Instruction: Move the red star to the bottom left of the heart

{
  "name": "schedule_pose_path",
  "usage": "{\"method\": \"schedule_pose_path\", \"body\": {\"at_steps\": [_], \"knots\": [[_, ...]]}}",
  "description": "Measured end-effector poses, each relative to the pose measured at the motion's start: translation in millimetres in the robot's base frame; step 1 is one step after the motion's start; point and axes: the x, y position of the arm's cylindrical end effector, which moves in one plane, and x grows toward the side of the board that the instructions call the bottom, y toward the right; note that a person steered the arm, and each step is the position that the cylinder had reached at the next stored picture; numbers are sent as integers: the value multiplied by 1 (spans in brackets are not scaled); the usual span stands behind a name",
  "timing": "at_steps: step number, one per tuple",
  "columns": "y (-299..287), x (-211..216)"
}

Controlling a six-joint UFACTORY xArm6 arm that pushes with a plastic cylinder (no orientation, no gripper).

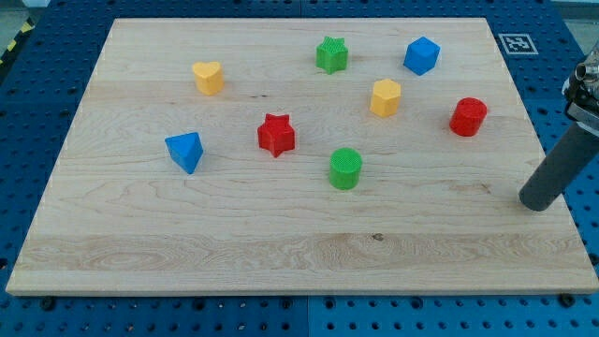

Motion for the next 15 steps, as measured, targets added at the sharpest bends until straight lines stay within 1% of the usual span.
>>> {"method": "schedule_pose_path", "body": {"at_steps": [2,3,5,6,7,8,10,11,13,14,15], "knots": [[0,1],[-63,-41],[-143,-43],[-194,-62],[-231,-78],[-311,-118],[-438,-177],[-419,-148],[-194,-142],[-88,-115],[-148,-66]]}}
